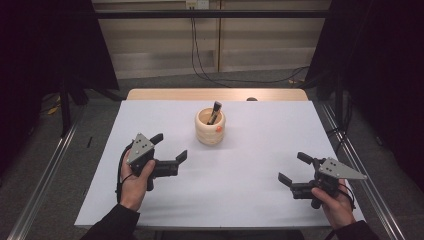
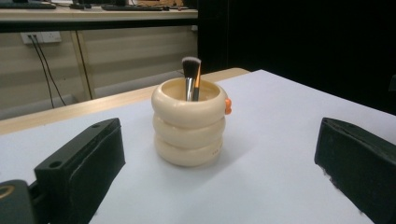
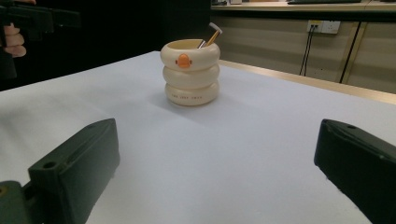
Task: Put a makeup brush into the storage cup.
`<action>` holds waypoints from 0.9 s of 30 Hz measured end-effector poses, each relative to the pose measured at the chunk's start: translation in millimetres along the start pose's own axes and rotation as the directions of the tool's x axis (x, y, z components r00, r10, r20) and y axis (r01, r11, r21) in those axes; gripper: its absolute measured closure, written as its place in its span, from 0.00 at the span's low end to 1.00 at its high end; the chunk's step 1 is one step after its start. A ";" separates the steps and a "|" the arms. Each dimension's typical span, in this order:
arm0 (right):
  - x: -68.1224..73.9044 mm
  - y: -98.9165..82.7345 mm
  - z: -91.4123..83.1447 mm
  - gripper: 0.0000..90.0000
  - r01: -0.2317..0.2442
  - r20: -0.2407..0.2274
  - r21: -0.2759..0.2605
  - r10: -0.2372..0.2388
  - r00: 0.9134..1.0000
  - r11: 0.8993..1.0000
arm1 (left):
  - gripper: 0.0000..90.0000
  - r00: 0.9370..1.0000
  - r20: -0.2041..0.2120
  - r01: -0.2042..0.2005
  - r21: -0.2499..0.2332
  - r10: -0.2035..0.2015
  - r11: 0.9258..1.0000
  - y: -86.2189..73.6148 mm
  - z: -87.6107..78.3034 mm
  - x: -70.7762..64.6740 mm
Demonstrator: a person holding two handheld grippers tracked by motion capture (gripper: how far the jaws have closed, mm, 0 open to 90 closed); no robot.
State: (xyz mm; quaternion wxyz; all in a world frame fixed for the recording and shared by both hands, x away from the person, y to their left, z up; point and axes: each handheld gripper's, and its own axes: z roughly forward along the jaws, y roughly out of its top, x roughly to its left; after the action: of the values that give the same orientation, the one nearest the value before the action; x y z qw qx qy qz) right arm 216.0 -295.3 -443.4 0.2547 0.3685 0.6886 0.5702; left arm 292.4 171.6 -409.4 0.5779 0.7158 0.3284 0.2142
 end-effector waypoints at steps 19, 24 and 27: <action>-0.2 -0.9 -1.3 0.00 0.011 0.007 0.004 -0.011 1.000 1.000 | 0.02 0.998 -0.056 0.003 -0.011 -0.003 1.000 -29.1 -41.6 -5.8; -0.5 -1.1 -1.2 0.00 0.012 0.008 0.004 -0.012 1.000 1.000 | 0.02 0.998 -0.057 -0.001 -0.018 0.000 1.000 -30.2 -43.3 -7.5; -0.3 -1.4 -0.8 0.00 0.004 0.014 0.004 -0.004 1.000 1.000 | 0.02 0.999 -0.050 0.004 -0.011 -0.005 1.000 -32.0 -42.0 -6.8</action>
State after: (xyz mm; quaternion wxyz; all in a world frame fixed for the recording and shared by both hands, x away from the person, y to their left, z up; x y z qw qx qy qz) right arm 215.3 -296.2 -444.6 0.2600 0.3717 0.6886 0.5657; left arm 251.8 199.3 -429.7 0.5738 0.7065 0.3431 0.2323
